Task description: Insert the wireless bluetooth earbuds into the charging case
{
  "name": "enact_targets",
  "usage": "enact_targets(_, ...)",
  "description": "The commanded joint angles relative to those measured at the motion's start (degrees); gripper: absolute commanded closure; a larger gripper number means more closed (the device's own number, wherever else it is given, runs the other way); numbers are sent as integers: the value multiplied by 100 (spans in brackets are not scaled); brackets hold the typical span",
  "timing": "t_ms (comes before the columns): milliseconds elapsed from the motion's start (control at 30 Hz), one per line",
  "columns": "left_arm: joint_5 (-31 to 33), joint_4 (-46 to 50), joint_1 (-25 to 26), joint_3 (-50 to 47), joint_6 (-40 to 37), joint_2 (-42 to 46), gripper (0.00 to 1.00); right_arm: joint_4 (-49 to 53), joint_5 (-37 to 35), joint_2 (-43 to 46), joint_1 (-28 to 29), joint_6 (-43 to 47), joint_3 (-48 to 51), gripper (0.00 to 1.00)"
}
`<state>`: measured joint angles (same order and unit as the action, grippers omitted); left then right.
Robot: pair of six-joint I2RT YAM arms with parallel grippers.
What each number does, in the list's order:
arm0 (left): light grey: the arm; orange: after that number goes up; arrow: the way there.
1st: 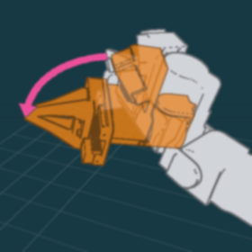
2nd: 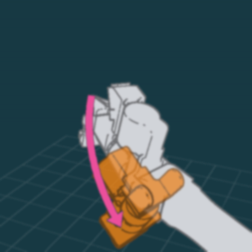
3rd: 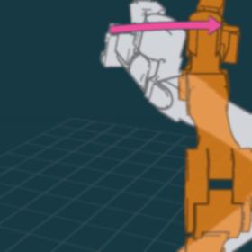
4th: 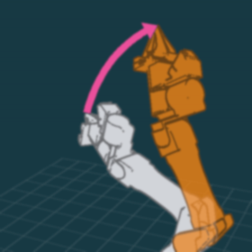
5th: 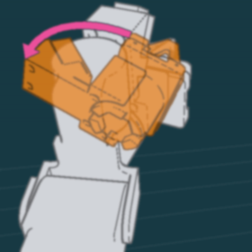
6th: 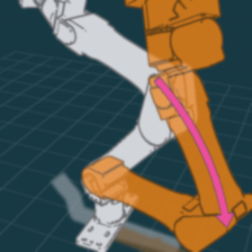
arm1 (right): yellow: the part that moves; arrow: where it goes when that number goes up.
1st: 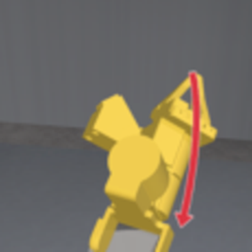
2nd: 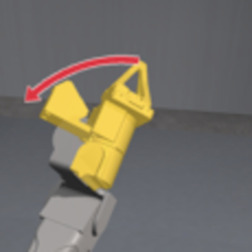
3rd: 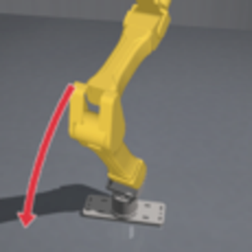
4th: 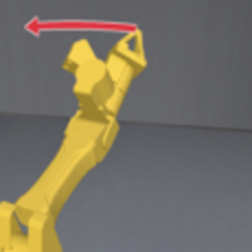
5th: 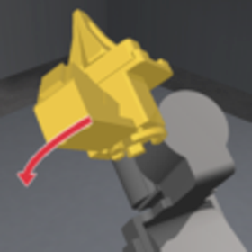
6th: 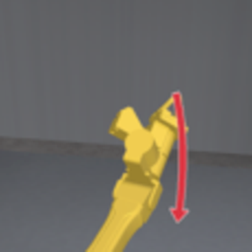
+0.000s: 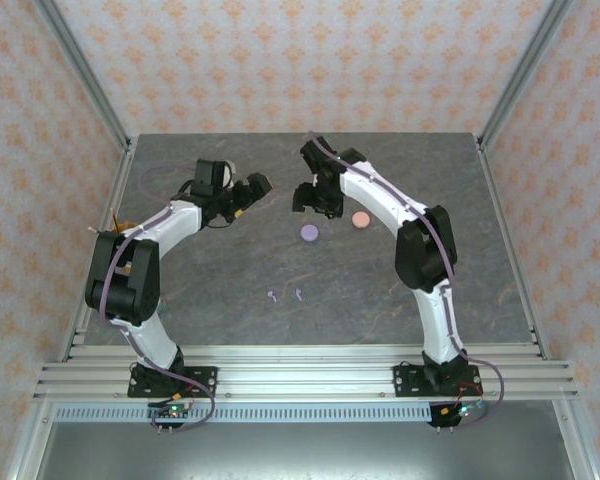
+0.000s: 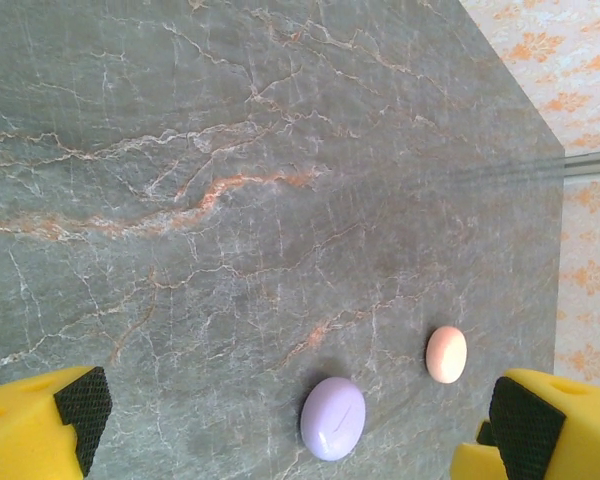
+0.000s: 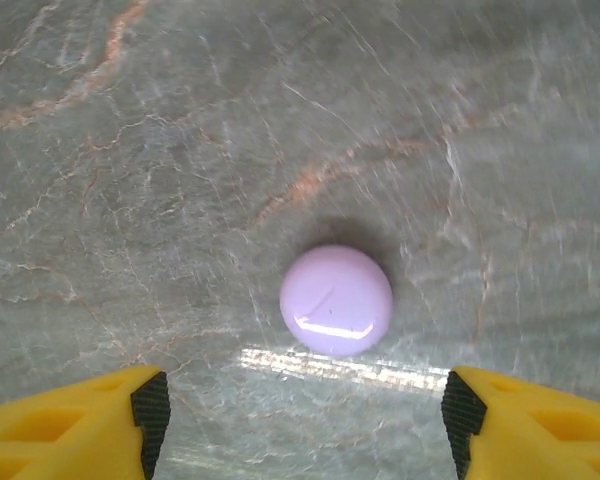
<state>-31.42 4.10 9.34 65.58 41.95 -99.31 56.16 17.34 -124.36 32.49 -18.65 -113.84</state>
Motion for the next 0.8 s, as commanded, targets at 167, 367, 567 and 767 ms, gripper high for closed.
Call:
enact_targets(167, 48, 193, -47, 224, -100, 127, 0, 1064, 41, -680, 54, 2268, -569, 26)
enact_targets(367, 14, 130, -47, 262, -43, 26, 0, 1251, -303, -983, 220, 2552, -868, 26)
enact_targets(567, 30, 120, -47, 268, -29, 7, 0, 1361, -608, -1337, 284, 2664, -1246, 27)
enact_targets(767, 35, 145, -47, 288, -38, 17, 0, 1475, -779, -1614, 286, 2806, -1554, 27)
